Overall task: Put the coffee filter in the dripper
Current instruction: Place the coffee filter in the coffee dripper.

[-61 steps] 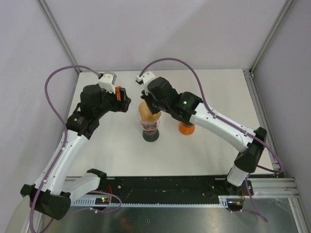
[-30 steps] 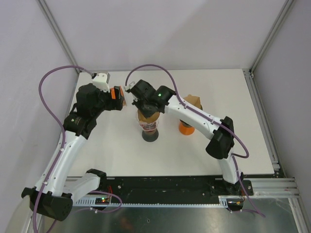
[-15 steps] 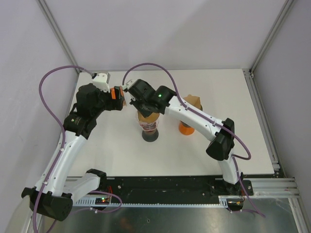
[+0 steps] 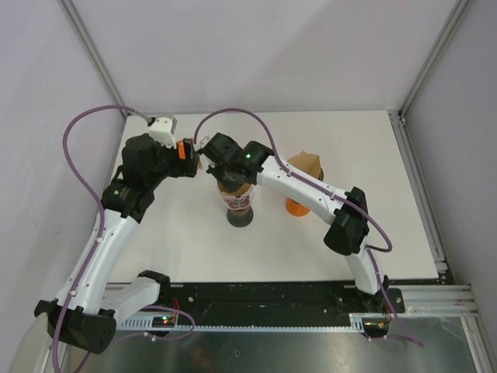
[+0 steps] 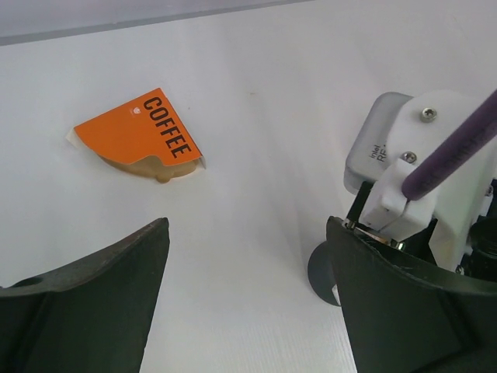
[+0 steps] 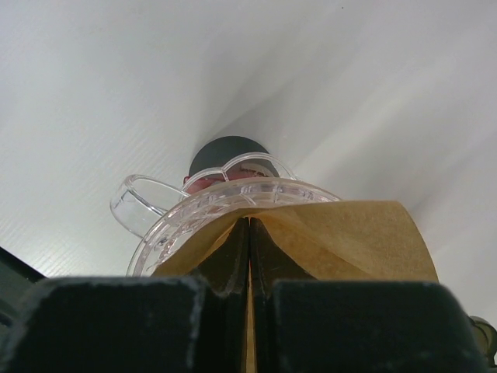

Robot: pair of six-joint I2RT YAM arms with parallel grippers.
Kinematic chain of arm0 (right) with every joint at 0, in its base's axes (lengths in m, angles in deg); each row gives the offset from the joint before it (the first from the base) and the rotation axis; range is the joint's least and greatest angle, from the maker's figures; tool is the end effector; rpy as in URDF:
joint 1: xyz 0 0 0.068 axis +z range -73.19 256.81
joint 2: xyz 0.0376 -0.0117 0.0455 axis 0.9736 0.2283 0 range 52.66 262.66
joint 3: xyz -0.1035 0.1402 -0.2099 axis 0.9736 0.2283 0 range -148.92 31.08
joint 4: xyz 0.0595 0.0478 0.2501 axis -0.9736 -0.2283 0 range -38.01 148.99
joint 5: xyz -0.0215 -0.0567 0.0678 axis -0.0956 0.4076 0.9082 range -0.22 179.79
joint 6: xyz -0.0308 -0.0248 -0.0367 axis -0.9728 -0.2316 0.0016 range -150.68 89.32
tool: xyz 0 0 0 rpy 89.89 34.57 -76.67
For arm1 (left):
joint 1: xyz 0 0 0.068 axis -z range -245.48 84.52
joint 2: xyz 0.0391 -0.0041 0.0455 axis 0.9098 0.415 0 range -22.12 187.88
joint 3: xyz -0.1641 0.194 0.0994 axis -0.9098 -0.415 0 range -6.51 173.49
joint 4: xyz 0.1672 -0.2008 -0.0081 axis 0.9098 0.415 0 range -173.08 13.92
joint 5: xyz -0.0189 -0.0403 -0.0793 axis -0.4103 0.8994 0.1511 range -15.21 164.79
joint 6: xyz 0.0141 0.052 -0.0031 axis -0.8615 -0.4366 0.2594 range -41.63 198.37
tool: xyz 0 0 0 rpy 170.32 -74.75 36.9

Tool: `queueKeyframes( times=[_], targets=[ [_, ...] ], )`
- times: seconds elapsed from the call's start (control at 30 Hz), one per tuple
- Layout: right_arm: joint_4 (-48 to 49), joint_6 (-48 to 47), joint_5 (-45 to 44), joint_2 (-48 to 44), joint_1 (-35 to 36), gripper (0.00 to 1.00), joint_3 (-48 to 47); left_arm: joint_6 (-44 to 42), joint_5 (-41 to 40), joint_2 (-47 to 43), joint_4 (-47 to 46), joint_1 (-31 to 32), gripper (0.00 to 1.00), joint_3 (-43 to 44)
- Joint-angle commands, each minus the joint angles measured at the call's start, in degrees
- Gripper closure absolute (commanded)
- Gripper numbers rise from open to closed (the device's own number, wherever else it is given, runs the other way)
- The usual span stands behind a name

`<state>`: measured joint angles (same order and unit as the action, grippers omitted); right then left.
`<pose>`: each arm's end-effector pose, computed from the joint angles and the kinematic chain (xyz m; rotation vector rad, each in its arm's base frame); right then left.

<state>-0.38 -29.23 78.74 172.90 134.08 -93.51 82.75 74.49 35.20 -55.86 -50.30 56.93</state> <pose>0.2517 0.3794 0.3307 -1.1087 2.2564 0.1765 0.2093 -0.0566 0.3820 0.1797 1.9373 -0.2217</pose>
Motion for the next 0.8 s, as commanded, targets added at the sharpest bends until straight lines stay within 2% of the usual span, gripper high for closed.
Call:
queueKeyframes(
  times=[0.0,0.13,0.23,0.47,0.77],
  targets=[
    [0.1,-0.1,0.5,-0.1,0.0,1.0,-0.5,-0.8,2.2,-1.2,-1.3,-0.5,0.14,-0.9],
    [-0.1,-0.1,0.4,-0.3,0.3,1.0,-1.1,-0.5,2.6,-1.3,-1.2,-0.5,0.13,-0.9],
    [-0.3,-0.1,-0.4,-1.0,0.6,0.96,-2.4,-0.3,2.7,-1.3,-1.2,-0.5,0.13,-0.9],
    [1.1,-0.4,-4.0,-5.5,1.3,0.72,-4.0,-0.3,3.0,-1.2,-1.2,-0.5,0.13,-1.1],
    [-0.1,-1.2,-6.4,-8.7,1.4,0.57,-4.6,-0.2,3.2,-1.0,-1.2,-0.5,0.13,-1.2]
  ],
)
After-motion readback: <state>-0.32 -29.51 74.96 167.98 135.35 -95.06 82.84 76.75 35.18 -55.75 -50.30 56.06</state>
